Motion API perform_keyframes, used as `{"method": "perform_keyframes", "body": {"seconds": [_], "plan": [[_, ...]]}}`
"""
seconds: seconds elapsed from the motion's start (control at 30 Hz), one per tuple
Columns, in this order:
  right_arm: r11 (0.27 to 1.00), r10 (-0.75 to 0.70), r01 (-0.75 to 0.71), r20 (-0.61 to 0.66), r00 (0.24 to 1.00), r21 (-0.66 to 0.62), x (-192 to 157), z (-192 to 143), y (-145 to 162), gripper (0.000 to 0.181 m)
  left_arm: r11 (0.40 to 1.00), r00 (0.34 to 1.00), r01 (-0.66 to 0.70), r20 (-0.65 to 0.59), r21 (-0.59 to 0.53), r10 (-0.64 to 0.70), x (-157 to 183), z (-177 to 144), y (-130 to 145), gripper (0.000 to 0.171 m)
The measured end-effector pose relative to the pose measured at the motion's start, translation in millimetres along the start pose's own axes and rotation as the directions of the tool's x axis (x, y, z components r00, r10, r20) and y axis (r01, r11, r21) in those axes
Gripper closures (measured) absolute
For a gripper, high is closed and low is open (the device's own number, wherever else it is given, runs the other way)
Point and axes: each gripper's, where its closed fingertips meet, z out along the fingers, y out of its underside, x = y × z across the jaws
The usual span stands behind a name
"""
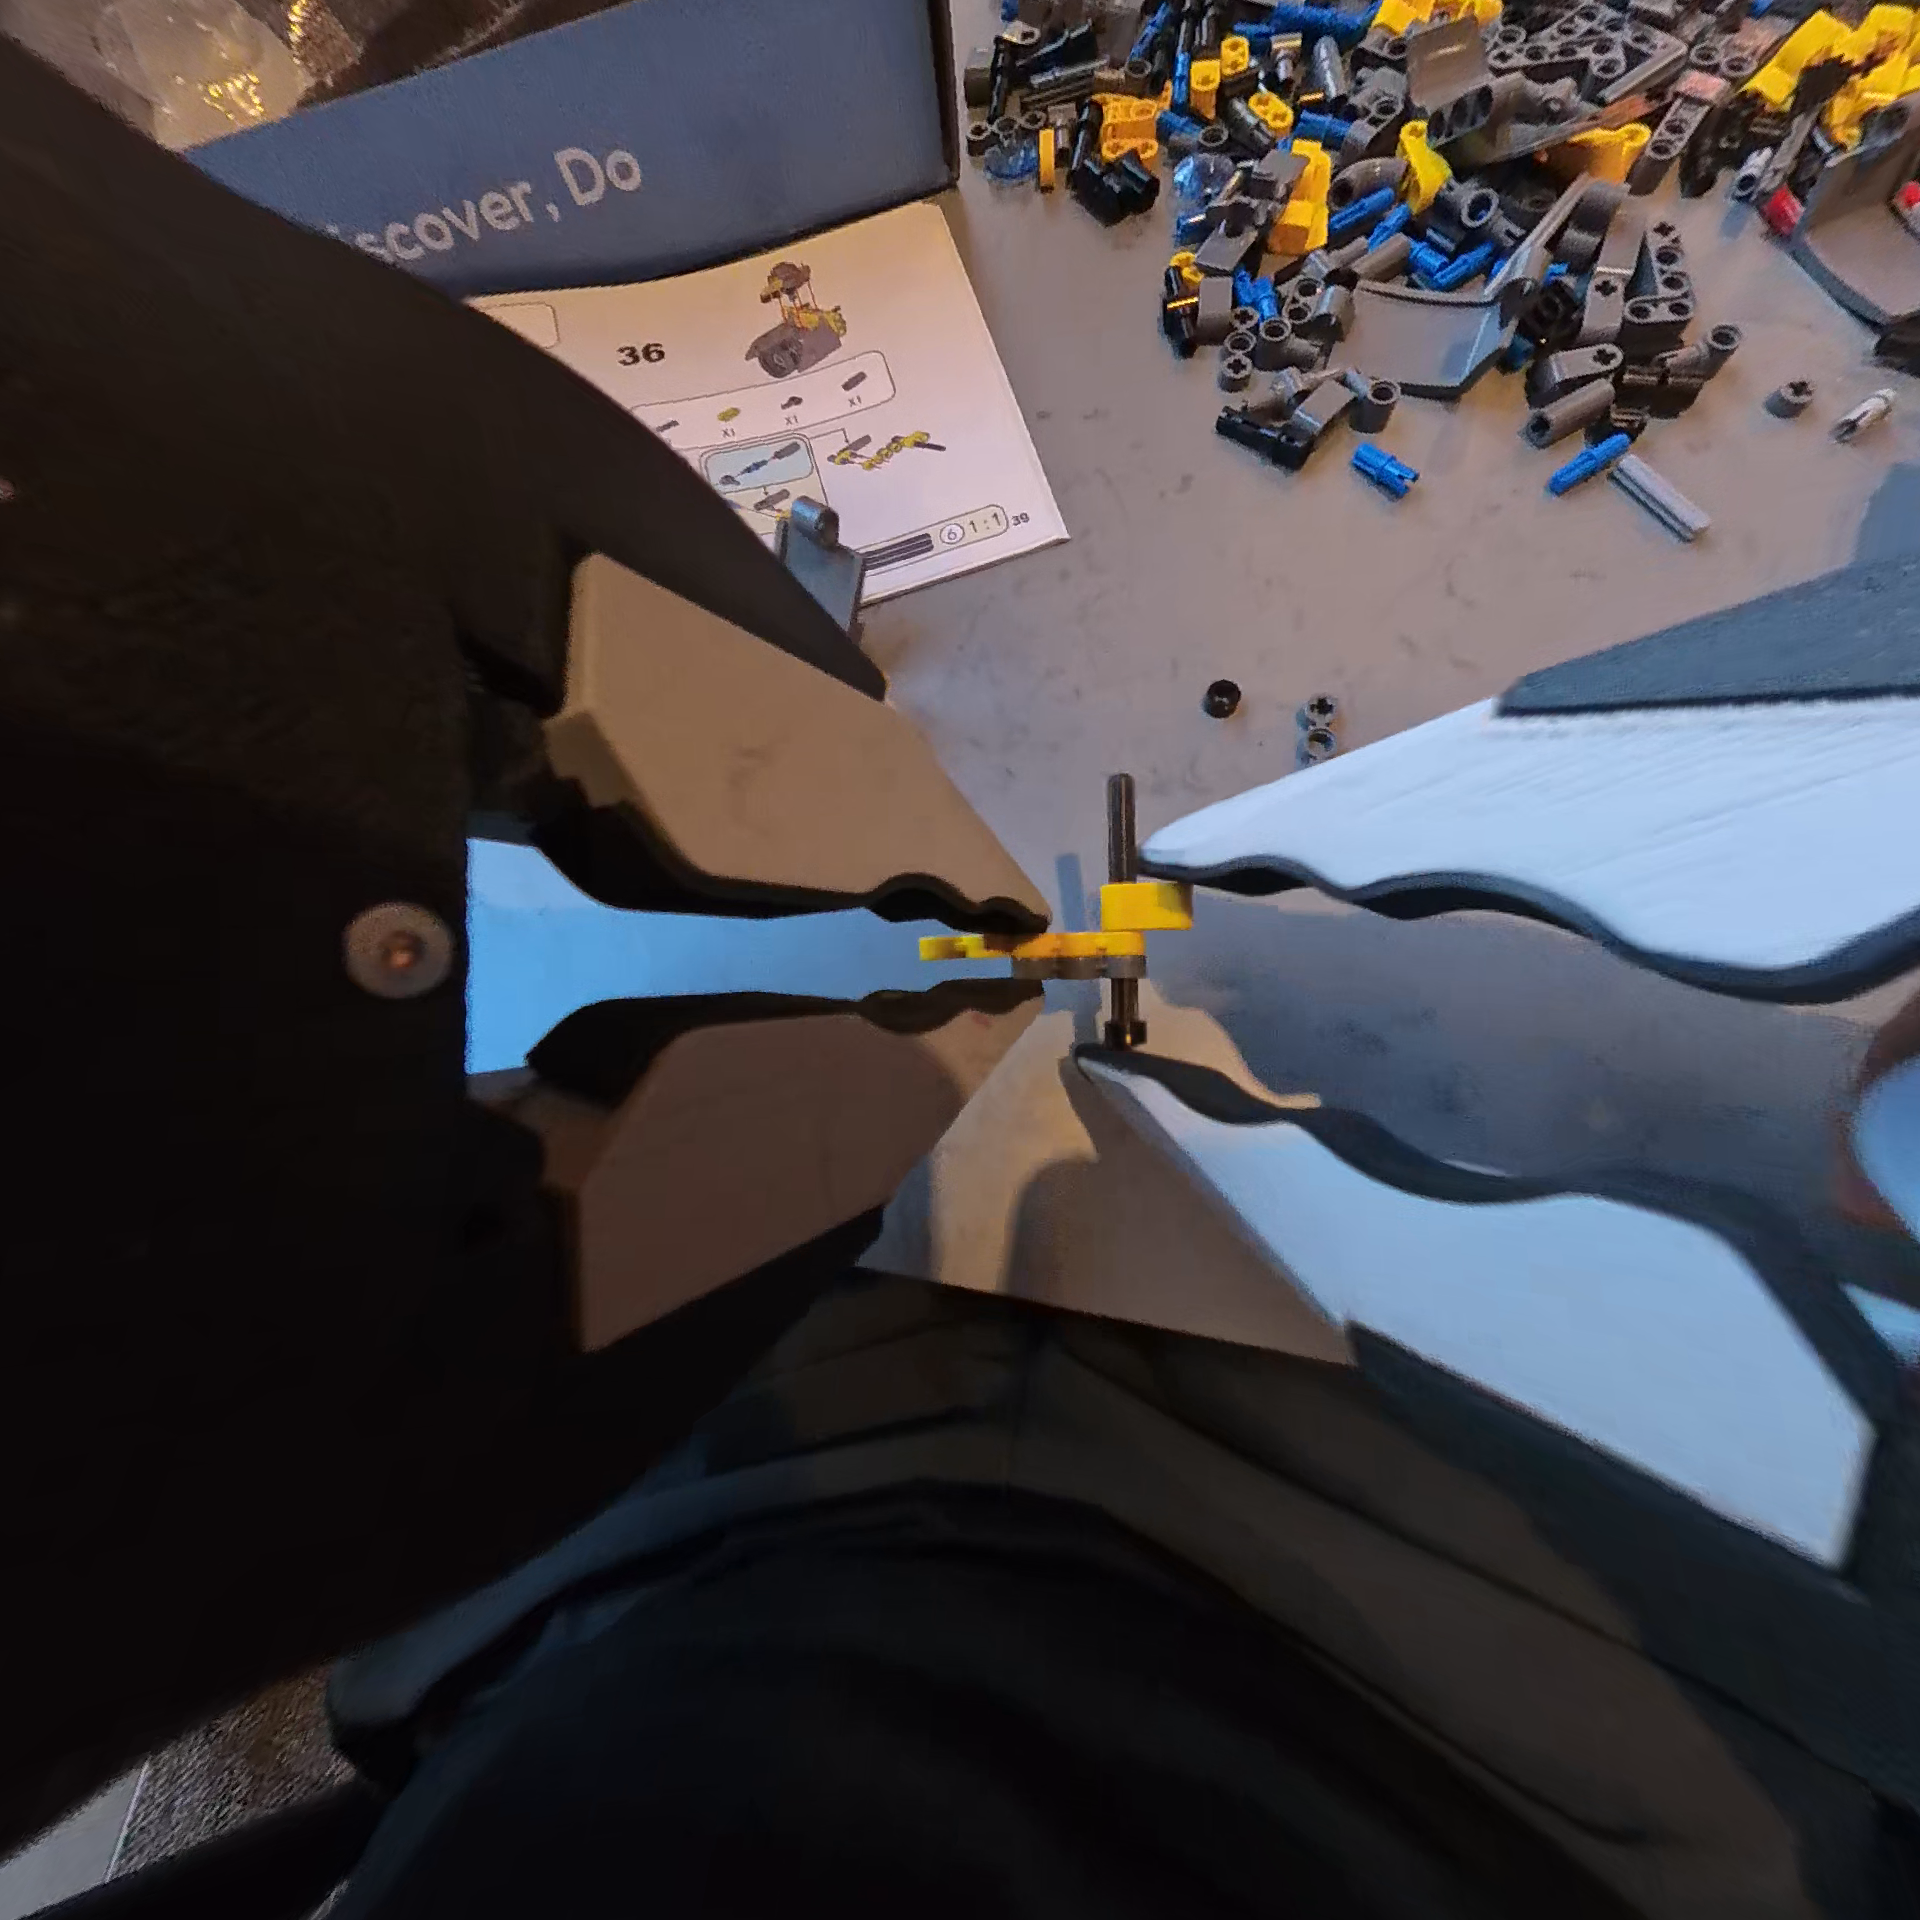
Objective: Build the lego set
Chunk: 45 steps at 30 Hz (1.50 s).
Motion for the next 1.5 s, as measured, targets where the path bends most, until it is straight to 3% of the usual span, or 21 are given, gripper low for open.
{"method": "perform_keyframes", "body": {"seconds": [0.03,0.37,0.6,0.77,0.87,1.23,1.5], "plan": [[1.000,-0.018,0.018,-0.013,1.000,-0.010,0.8,1.2,0.6,0.150,1.000,1.000,-0.005,0.005,-0.002,0.005,-0.7,-0.4,-0.6,0.165],[0.999,-0.032,0.032,-0.003,0.999,0.003,-3.7,5.8,1.3,0.150,0.992,0.999,0.033,-0.041,0.123,-0.029,3.5,-10.1,-8.1,0.165],[1.000,-0.029,0.029,0.050,0.998,-0.005,-8.3,8.4,2.7,0.150,0.980,0.997,-0.078,-0.002,0.181,0.080,6.8,-9.4,-7.3,0.165],[0.999,-0.034,0.035,0.049,0.998,-0.020,-9.4,9.5,3.1,0.151,0.974,0.999,-0.028,-0.035,0.223,0.037,7.4,-8.3,-6.4,0.165],[0.998,-0.064,0.065,0.039,0.997,-0.025,-9.6,9.5,2.6,0.151,0.974,0.997,0.013,-0.073,0.228,0.004,8.7,-6.6,-6.3,0.164],[0.978,-0.194,0.196,0.024,0.981,-0.076,-11.6,9.2,3.0,0.154,0.980,0.995,-0.091,-0.020,0.179,0.096,11.3,-4.7,-3.3,0.165],[0.966,-0.249,0.247,-0.016,0.968,-0.077,-12.6,8.6,3.0,0.155,0.977,0.996,-0.075,0.056,0.199,0.065,12.9,-4.4,-3.7,0.165]]}}
